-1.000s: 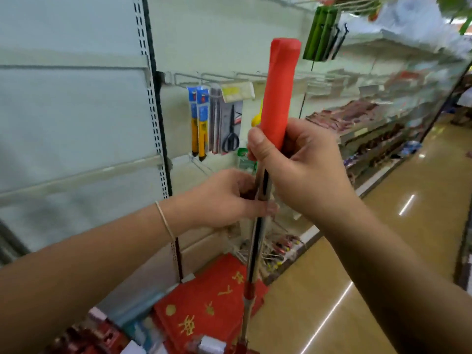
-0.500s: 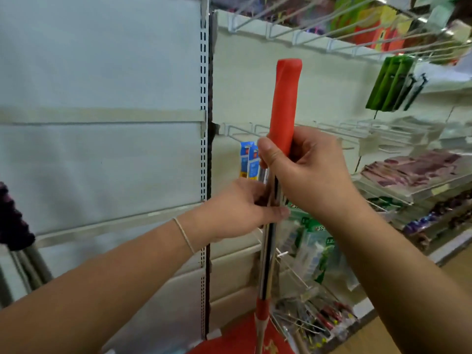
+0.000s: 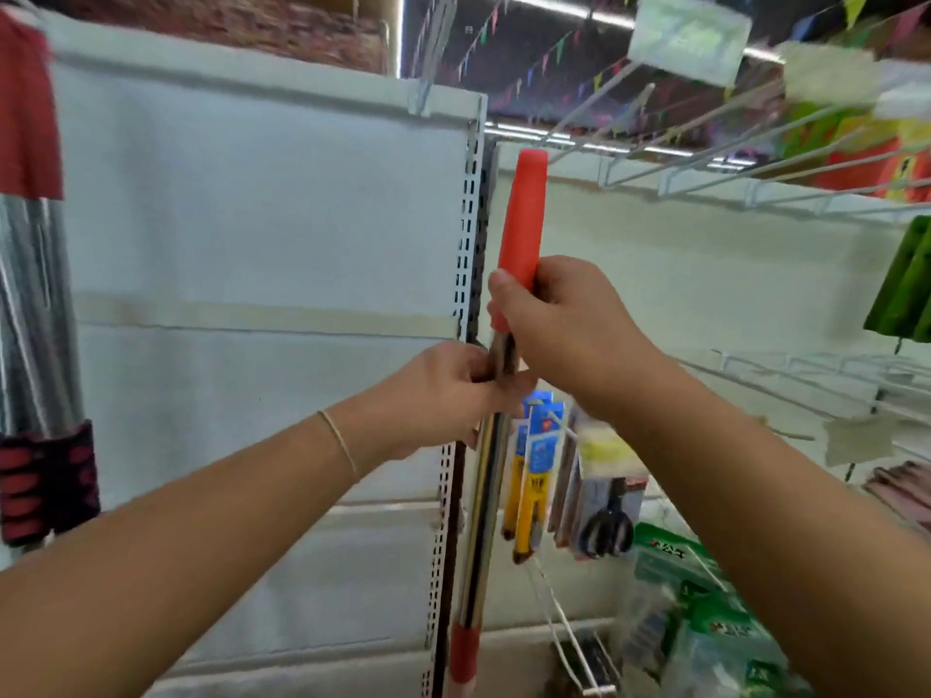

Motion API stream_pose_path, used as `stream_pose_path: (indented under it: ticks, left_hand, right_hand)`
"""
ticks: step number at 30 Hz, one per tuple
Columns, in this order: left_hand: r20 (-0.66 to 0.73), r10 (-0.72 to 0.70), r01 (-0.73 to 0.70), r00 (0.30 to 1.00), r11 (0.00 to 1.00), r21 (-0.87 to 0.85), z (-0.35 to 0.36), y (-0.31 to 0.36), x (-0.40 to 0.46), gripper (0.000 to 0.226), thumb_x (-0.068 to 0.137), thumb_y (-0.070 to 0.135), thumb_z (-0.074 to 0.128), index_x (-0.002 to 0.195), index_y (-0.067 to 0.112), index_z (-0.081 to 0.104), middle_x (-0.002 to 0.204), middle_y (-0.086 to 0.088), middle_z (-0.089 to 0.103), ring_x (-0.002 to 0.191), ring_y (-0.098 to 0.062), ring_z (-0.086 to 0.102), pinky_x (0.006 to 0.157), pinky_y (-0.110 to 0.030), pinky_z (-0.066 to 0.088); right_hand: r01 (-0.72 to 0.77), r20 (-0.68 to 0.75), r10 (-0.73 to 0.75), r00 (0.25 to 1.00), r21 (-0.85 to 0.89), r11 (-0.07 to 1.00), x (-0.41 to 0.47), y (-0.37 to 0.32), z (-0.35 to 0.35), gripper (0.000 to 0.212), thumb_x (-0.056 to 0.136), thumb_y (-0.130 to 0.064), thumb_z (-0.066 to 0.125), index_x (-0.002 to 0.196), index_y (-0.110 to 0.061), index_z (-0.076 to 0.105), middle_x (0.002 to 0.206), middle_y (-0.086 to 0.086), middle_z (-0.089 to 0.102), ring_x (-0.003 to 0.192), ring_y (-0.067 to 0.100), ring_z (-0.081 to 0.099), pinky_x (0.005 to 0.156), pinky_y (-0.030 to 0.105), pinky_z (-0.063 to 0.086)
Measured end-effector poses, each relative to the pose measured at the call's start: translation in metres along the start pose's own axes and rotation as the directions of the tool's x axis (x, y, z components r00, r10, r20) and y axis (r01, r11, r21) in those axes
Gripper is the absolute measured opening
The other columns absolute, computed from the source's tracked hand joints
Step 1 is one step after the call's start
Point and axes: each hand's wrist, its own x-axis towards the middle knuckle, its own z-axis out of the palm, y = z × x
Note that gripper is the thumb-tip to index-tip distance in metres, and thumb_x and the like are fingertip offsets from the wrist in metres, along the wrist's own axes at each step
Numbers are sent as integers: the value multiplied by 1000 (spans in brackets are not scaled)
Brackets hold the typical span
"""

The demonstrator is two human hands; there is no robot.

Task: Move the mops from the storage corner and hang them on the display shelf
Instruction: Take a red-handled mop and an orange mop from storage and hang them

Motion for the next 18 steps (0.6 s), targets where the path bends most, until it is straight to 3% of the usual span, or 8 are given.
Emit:
stream_pose_path:
  ticks: [3,6,12,18]
  left_hand:
    - [-13,-45,44,999,999,-19,-13,6,8,28,95,30,61,104,4,67,95,-7,73,96,-24,71,78,-43,59]
    - [-85,-51,52,995,999,14,-34,19,14,26,89,25,70,101,2,70,97,-11,75,93,-20,71,71,-31,57]
    - [-232,-21,28,972,999,29,-63,46,14,18,84,17,75,94,2,71,82,-2,71,84,-20,70,82,-39,60]
    - [-247,34,-27,968,999,31,-79,61,-1,9,89,7,69,95,1,70,100,-21,73,96,-30,71,73,-32,59]
  right_hand:
    - [20,79,-28,997,101,995,22,1,-6,29,94,-20,58,91,7,68,87,24,70,60,21,60,63,38,55]
    - [91,40,-95,995,97,991,43,0,-4,32,88,-25,67,89,7,70,83,22,72,67,31,69,68,47,60]
    - [240,-108,-235,966,35,970,70,-28,0,40,81,-36,73,68,1,69,61,14,67,59,33,65,63,48,58]
    - [307,-194,-292,937,52,950,72,-51,3,40,77,-37,77,59,-3,66,55,10,65,54,31,63,62,47,56]
